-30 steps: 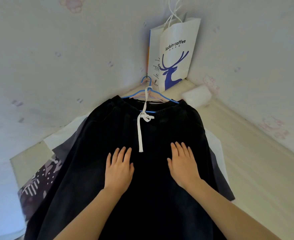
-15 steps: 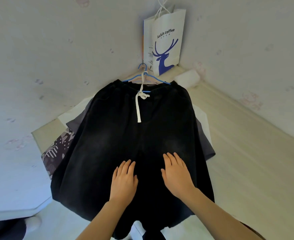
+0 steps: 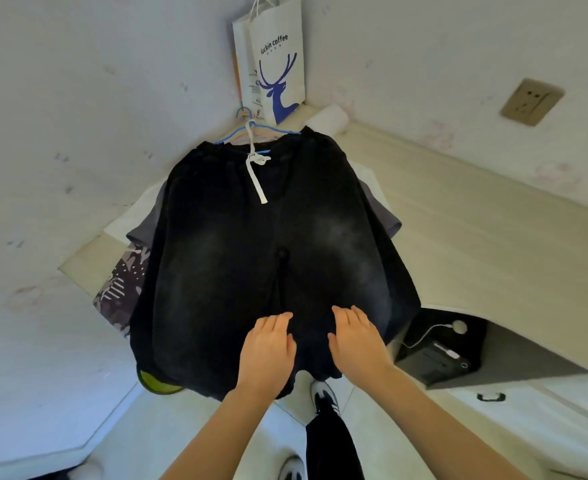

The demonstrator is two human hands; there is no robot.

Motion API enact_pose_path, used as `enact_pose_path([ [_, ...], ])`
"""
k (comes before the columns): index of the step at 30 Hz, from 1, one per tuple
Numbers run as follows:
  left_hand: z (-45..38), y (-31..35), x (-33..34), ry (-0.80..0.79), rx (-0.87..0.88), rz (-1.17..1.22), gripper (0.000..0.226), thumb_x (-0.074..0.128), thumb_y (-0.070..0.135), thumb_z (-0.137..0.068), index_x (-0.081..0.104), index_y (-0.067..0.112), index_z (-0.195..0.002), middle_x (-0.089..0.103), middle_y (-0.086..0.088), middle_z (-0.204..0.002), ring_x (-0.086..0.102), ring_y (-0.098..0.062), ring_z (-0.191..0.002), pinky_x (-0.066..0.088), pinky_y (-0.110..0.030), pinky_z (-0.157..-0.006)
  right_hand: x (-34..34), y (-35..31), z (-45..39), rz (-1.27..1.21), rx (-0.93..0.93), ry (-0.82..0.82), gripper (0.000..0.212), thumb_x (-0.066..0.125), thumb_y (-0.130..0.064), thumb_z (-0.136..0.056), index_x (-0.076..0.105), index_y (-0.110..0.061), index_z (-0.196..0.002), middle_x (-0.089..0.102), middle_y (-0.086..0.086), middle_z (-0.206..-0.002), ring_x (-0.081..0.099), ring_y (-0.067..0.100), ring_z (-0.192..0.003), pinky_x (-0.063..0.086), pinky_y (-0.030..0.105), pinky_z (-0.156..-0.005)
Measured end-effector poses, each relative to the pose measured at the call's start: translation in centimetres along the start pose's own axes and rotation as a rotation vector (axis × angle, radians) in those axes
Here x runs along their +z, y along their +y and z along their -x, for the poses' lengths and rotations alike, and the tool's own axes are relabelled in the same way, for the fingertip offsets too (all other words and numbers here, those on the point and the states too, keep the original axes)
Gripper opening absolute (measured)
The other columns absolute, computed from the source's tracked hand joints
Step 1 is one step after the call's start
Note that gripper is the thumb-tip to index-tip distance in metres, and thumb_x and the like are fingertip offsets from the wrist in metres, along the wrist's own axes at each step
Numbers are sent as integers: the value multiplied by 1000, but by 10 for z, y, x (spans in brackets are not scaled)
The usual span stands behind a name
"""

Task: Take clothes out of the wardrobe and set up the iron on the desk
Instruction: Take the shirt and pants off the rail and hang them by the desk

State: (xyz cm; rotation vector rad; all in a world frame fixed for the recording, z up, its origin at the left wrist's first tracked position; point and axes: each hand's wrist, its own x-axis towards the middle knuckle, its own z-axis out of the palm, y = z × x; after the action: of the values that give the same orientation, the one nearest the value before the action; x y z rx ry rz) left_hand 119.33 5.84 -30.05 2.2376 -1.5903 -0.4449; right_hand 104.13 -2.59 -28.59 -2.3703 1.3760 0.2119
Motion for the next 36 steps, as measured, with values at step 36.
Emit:
enact_pose_path([
  [36,326,256,124,-344,952,-88,31,63,15,-85,64,12,-116,69,1,-104,60,-22,-99,51,-33,-78,96,133,521,-263,806,243,50,38,-33,-100,30,-10,-144,41,7,-145,29,26,-139,27,34,-113],
])
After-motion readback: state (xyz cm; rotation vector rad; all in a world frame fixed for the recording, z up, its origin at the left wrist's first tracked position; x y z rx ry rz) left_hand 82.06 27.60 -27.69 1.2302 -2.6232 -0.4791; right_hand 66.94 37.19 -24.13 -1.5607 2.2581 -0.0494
